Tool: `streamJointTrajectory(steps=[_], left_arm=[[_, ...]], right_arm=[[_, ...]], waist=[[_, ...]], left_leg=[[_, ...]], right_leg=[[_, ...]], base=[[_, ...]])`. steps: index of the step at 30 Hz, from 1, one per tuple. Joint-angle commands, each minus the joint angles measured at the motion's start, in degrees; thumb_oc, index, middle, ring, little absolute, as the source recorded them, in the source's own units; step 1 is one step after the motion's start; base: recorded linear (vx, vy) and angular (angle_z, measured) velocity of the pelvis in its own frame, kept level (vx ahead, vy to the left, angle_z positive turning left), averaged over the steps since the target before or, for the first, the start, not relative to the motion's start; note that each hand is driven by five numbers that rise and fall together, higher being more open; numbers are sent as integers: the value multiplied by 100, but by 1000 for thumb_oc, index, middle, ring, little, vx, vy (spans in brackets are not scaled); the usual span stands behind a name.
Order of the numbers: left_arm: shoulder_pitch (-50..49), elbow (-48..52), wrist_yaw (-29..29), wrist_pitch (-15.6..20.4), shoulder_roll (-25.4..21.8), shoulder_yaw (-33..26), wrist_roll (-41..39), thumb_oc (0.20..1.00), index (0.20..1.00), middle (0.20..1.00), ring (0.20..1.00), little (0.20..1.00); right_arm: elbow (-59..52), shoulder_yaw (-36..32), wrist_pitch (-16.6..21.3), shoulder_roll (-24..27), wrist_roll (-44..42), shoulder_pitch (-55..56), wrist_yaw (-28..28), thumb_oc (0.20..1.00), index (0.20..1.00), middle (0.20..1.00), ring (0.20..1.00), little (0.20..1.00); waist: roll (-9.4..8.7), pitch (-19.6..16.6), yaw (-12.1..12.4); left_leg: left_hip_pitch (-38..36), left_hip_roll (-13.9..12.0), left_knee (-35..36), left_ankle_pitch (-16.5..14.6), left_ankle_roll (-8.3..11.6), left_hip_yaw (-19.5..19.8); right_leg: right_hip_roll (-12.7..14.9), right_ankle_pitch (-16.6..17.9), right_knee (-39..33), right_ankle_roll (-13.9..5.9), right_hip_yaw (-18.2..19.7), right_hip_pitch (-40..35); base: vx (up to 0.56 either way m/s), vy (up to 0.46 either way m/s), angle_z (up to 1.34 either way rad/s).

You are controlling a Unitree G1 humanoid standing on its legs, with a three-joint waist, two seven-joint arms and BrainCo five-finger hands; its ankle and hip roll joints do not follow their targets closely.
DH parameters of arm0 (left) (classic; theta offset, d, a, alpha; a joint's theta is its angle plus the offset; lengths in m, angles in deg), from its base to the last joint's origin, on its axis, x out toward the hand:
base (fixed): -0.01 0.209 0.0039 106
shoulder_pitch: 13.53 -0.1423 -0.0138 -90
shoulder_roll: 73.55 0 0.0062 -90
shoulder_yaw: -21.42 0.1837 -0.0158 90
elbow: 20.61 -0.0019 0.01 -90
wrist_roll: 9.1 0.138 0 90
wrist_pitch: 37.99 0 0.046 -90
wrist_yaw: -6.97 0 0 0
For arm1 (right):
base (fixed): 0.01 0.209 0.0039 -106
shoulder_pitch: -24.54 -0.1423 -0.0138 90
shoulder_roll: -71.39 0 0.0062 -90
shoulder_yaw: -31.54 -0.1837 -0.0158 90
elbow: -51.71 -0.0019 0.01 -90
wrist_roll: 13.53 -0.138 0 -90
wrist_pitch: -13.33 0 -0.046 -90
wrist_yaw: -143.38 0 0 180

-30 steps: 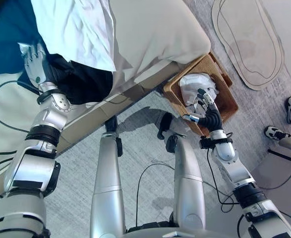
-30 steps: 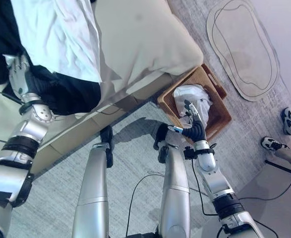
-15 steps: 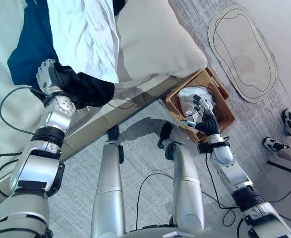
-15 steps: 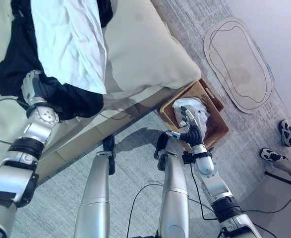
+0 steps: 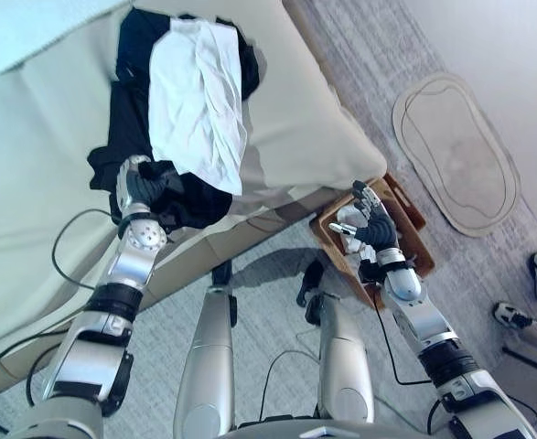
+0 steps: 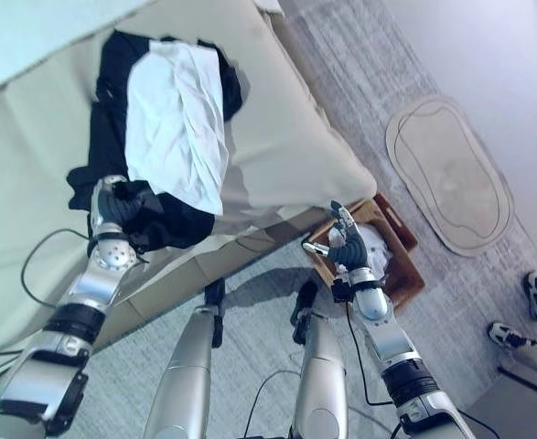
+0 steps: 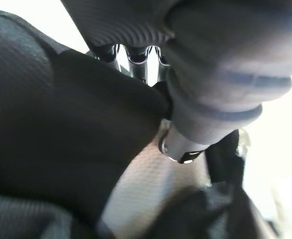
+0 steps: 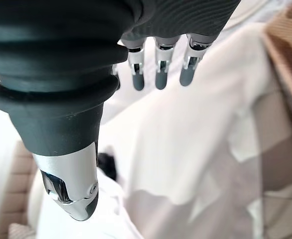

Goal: Pick up clothes into the bucket

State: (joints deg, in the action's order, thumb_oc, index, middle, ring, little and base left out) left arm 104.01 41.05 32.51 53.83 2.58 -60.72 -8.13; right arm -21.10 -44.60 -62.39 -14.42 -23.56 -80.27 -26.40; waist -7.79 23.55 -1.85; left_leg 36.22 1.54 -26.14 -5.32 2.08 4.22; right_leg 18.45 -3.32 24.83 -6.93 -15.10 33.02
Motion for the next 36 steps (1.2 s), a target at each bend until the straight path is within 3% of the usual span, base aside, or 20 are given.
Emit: streamJointTrajectory(steps=[1, 6, 16, 36], left_arm=[[208, 726, -83, 975, 197, -66, -278, 200, 200, 200, 200, 200], [-148, 1462, -508, 1296, 282, -151, -953, 200, 200, 200, 200, 200], [-166, 2249, -949, 1425, 307, -131, -1424, 200, 200, 200, 200, 200], [652, 2747, -997, 1429, 30, -86, -1476, 200, 200, 200, 200, 200]], right_arm=[[-130, -334, 118, 218, 107, 173, -30, 1000, 1000, 1000, 1000, 1000], [31, -375, 60, 220, 163, 362, -196, 1000, 1000, 1000, 1000, 1000], [140, -377, -10, 198, 218, 476, -418, 1000, 1000, 1000, 1000, 1000], [249, -149, -159, 93, 306, 892, -812, 1000, 1000, 1000, 1000, 1000]], waist=[[448, -280, 58], [554, -514, 138], [658, -901, 189], [750, -1520, 176]], left_leg=[[-70, -74, 490, 354, -147, -39], [-730, -109, 908, 411, -110, 9], [-1473, -133, 1365, 477, -78, -15], [-2305, -177, 1835, 430, -32, -76]], right_leg=[[88, 661, -350, -284, -56, -110], [95, 701, -749, -316, -169, -819], [97, 794, -1279, -375, -300, -1603], [24, 810, -1754, -482, -485, -2454]], base=[[96, -11, -1], [98, -15, 2], [80, -12, 2], [51, -9, -1]])
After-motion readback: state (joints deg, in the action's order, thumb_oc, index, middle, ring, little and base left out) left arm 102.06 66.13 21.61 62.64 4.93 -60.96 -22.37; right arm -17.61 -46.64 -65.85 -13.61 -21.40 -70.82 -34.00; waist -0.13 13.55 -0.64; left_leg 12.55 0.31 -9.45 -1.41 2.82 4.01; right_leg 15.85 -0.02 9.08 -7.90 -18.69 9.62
